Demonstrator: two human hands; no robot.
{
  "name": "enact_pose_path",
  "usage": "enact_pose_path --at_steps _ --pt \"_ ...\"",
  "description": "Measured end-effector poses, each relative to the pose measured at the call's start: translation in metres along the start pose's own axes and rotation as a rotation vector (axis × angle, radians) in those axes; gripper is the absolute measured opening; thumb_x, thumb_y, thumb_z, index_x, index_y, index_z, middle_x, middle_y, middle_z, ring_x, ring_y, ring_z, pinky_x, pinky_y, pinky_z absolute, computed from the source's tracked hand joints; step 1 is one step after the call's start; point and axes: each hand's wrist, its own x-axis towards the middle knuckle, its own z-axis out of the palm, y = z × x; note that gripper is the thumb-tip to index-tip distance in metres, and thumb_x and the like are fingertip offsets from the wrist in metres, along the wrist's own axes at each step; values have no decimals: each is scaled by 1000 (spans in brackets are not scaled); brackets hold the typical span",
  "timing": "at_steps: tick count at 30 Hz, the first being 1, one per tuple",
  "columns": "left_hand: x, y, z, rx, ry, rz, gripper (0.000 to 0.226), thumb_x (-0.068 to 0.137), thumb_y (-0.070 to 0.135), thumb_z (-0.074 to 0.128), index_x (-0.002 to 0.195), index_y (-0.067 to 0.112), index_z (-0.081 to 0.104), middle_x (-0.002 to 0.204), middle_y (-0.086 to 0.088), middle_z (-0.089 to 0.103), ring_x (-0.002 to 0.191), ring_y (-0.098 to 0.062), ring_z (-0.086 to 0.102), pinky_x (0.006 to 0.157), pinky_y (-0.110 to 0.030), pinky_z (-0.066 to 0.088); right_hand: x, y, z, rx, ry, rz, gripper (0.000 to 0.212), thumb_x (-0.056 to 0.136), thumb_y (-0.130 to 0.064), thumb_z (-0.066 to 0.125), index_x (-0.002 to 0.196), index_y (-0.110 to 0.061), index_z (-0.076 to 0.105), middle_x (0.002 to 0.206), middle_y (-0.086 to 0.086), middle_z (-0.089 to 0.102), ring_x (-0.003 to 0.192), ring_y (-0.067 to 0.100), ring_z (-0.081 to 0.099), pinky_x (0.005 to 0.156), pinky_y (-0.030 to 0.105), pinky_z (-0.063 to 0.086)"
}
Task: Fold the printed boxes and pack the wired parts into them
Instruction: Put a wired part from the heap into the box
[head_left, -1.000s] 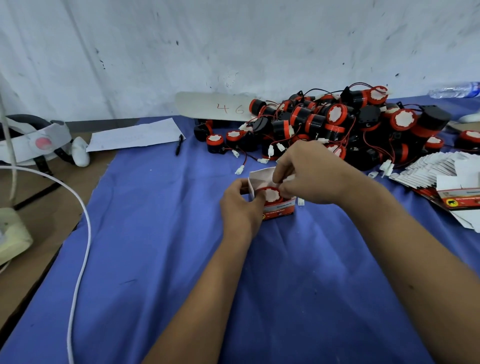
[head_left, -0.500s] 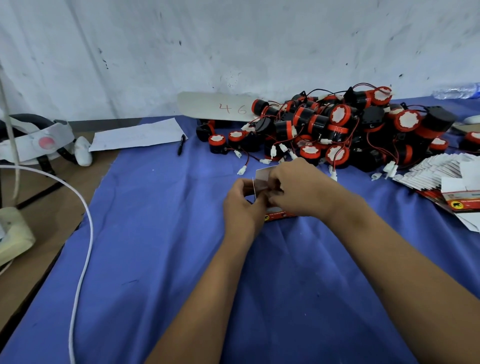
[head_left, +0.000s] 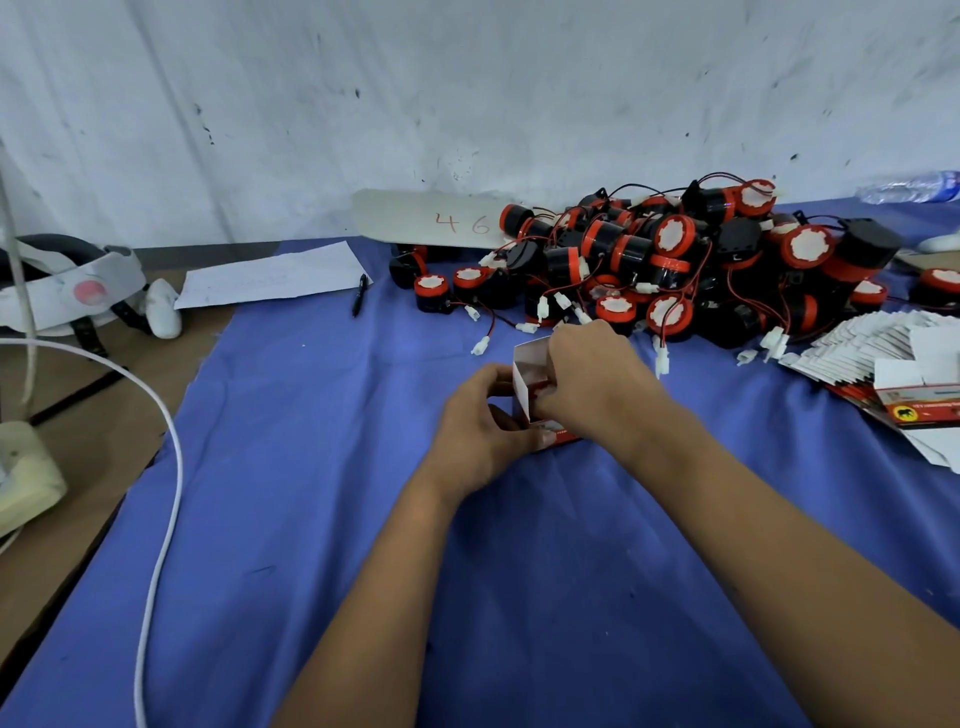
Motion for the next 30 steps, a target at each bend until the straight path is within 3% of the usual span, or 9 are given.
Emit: enact_pose_path --at_steps 7,10,12,16,22,25,26,28,30 --pt "2 0 0 2 5 -1 60 74 9 92 123 23 61 116 7 71 80 -27 72 83 -47 62 -2 -3 3 -71 70 45 19 83 -23 70 80 -17 53 86 3 59 80 25 60 58 31 39" --pt "2 -4 2 88 70 133 83 70 16 94 129 43 42 123 11 62 77 -14 67 75 -28 58 -2 -1 0 -73 64 19 16 86 -23 68 79 -19 55 83 1 59 76 21 56 53 27 33" --pt "3 -4 4 257 149 290 92 66 21 94 135 46 38 134 9 47 89 -8 61 75 -19 53 -2 0 -1 -95 68 -12 3 88 -21 65 88 -20 63 84 0 62 75 20 56 52 26 31" --pt "3 -6 13 506 163 472 74 69 17 84 133 32 50 155 -2 23 126 -21 44 83 -36 57 -2 -1 0 -90 85 -32 3 91 -19 60 92 -20 63 88 -1 67 76 19 60 60 29 41" --pt "-5 12 21 871 179 369 57 73 23 83 126 26 62 163 -10 27 144 -35 32 71 -32 45 -2 7 -22 -35 -137 -67 33 87 -11 63 63 -17 41 64 -1 45 56 12 40 50 26 33" --pt "-7 20 27 961 215 310 50 77 16 78 124 26 66 160 -9 33 145 -36 31 81 -36 50 1 16 -36 59 -273 -29 13 85 -7 64 73 -8 59 70 7 59 62 18 52 53 28 44" --pt "-7 21 27 966 215 303 46 79 16 76 123 26 67 159 -8 32 145 -35 31 81 -35 50 1 21 -39 83 -281 -36 4 86 -6 64 85 -5 67 80 9 66 69 20 58 57 29 49" --pt "-8 22 27 959 208 285 42 84 19 73 124 27 67 159 -5 30 146 -32 29 77 -30 45 0 31 -44 132 -203 -35 18 87 -4 64 101 -6 76 95 6 72 83 18 64 64 25 53" --pt "-9 23 26 917 198 262 41 86 21 74 126 29 68 158 -3 30 143 -29 31 75 -27 41 -2 38 -45 208 -54 -16 16 87 -2 66 96 -5 78 93 3 75 83 14 66 69 23 55"
